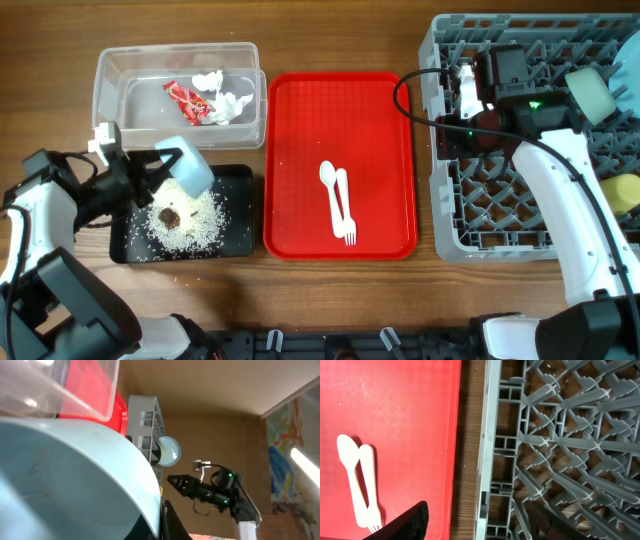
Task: Sort waste into correct bins and load items into the dishwasher rack
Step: 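Tip the rice bowl with the left gripper, dumping rice onto the black tray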
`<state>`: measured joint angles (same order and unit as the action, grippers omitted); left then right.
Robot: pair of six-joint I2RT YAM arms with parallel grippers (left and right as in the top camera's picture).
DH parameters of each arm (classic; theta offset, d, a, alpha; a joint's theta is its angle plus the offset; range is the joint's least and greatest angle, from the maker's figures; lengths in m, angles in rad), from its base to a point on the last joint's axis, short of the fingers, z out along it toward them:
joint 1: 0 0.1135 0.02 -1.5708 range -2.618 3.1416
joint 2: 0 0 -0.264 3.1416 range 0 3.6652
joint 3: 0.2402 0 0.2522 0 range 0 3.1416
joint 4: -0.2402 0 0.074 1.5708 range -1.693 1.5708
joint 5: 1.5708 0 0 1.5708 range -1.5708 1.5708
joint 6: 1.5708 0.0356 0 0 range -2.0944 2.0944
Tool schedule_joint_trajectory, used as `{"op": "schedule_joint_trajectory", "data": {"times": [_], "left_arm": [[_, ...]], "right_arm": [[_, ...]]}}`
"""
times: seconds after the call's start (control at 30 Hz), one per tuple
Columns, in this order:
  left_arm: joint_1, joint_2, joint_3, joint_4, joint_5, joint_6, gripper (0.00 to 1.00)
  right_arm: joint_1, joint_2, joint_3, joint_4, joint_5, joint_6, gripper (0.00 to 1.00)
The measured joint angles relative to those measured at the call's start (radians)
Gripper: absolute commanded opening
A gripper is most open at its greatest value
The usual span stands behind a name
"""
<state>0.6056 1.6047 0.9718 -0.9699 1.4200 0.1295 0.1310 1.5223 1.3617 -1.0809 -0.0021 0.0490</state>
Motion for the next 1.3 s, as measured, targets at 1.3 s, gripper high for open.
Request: {"op": "schedule_joint_trajectory", "data": {"times": [1.3], "left_arm": [[0.003,-0.002,-0.004,-0.034,-0.037,0.033,0.04]], "right_arm": [[0.0,0.002,0.0,-0.028,0.011,0.0,0.65]]}}
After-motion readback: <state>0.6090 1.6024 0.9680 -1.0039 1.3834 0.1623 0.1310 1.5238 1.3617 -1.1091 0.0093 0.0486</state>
